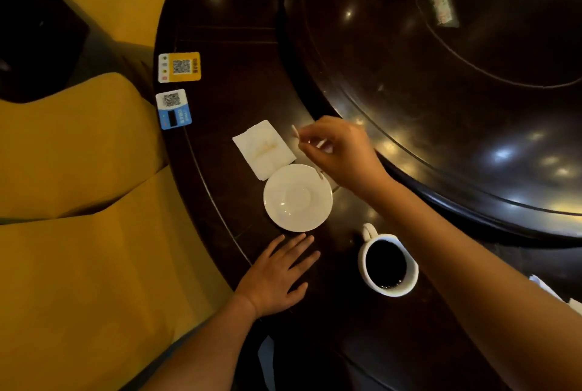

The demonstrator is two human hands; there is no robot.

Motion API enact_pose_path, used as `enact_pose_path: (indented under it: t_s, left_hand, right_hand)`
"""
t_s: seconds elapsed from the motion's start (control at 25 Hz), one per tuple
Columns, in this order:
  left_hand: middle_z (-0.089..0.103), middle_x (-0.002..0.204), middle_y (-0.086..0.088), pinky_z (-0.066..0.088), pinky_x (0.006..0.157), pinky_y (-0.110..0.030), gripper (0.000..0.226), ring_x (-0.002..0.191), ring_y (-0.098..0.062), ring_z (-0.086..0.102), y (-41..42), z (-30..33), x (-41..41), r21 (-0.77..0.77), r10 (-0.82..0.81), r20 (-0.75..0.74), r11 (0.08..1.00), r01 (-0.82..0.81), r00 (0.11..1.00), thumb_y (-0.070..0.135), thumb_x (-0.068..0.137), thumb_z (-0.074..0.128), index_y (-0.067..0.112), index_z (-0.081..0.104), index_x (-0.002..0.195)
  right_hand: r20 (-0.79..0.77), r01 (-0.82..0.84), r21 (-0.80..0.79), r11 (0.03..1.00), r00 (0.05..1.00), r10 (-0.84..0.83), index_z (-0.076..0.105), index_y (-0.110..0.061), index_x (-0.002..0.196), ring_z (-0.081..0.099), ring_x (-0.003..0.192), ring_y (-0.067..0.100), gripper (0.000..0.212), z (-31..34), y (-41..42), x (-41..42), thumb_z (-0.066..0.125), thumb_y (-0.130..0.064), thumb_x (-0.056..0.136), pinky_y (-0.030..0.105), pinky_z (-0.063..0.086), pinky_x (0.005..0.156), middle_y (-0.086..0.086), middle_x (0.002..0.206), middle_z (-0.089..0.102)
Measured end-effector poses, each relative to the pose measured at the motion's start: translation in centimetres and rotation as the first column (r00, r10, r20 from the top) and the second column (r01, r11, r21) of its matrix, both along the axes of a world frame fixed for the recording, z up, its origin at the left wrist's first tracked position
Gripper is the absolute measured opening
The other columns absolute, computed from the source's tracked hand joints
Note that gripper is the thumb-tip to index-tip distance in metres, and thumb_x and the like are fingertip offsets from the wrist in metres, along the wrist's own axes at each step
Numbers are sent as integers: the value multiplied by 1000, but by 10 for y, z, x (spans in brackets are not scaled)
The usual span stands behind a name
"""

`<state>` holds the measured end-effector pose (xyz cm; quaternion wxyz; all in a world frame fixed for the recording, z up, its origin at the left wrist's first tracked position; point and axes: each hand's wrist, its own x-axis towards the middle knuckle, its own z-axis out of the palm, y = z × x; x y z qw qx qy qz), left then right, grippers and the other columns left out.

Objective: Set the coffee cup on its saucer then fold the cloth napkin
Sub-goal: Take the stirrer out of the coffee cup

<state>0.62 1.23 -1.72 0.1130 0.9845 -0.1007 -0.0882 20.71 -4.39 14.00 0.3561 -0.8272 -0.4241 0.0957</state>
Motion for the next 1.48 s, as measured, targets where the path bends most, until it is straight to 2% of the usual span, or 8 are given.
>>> enact_pose_path:
  t_s: [0.12, 0.28, 0.4, 0.64, 0.92, 1.16, 1.4, 1.48]
  left_hand:
    - [34, 150, -5, 26, 108, -48, 59, 139, -20, 27, 1, -2, -1, -5, 19, -8, 1000, -19, 1000, 49, 85, 48, 27, 42, 139]
    - [32, 151, -4, 26, 109, -45, 58, 140, -19, 24, 2, -5, -2, -16, 17, 0, 1000, -17, 1000, 49, 88, 42, 27, 39, 141]
    - [33, 151, -4, 26, 110, -43, 58, 139, -19, 26, 3, -4, -1, -17, 6, 0, 1000, -6, 1000, 50, 87, 40, 28, 38, 141]
    - [24, 154, -5, 17, 111, -42, 58, 142, -20, 17, 5, -3, -1, -11, 10, -36, 1000, -11, 999, 49, 92, 32, 26, 28, 144]
    - [39, 147, -1, 29, 109, -39, 57, 137, -18, 32, 4, -3, -2, -53, -16, -57, 999, 13, 998, 51, 88, 36, 28, 38, 140]
    - [21, 154, -8, -11, 112, -45, 54, 143, -24, 9, 5, -6, -1, -81, -1, -111, 997, -8, 994, 44, 94, 29, 22, 20, 143]
    - [61, 125, -3, 34, 104, -46, 49, 118, -21, 55, 1, -6, 0, -58, -6, 38, 998, 8, 999, 48, 78, 59, 25, 60, 121]
    - [62, 123, -8, 33, 107, -43, 48, 117, -25, 56, 1, -5, 0, -138, 8, 84, 990, 4, 996, 42, 73, 67, 21, 64, 116]
  right_hand:
    - [164, -180, -58, 982, 969, 187, 68, -8, 105, 61, 84, 23, 20, -15, 50, 9, 58, -10, 88, 34, 50, 64, 12, 96, 66]
    - [419, -376, -288, 881, 777, 469, 68, -7, 102, 61, 86, 32, 19, -53, 93, -2, 57, -10, 87, 37, 46, 61, 15, 94, 65]
    - [396, -425, -479, 768, 676, 621, 63, -6, 108, 56, 95, 31, 22, -83, 108, -18, 54, -11, 89, 36, 44, 71, 15, 106, 61]
    - [338, -397, -589, 704, 671, 660, 64, -4, 103, 55, 98, 32, 19, -111, 120, -24, 61, -9, 85, 38, 47, 75, 17, 108, 60]
    - [395, -258, -525, 811, 771, 500, 70, -7, 94, 60, 81, 28, 19, -118, 110, -41, 70, -17, 78, 36, 48, 67, 11, 92, 65]
    - [307, -208, -485, 849, 869, 388, 62, -7, 109, 57, 96, 29, 32, -117, 96, -51, 50, -31, 92, 41, 44, 82, 12, 106, 62]
    - [223, 31, -441, 897, 972, 76, 58, -8, 115, 56, 104, 34, 34, -77, 25, -69, 57, -28, 88, 46, 45, 85, 16, 117, 60]
    - [217, 163, -448, 879, 974, -70, 58, -9, 117, 56, 105, 36, 40, -65, -16, -79, 63, -30, 83, 46, 46, 85, 17, 120, 59]
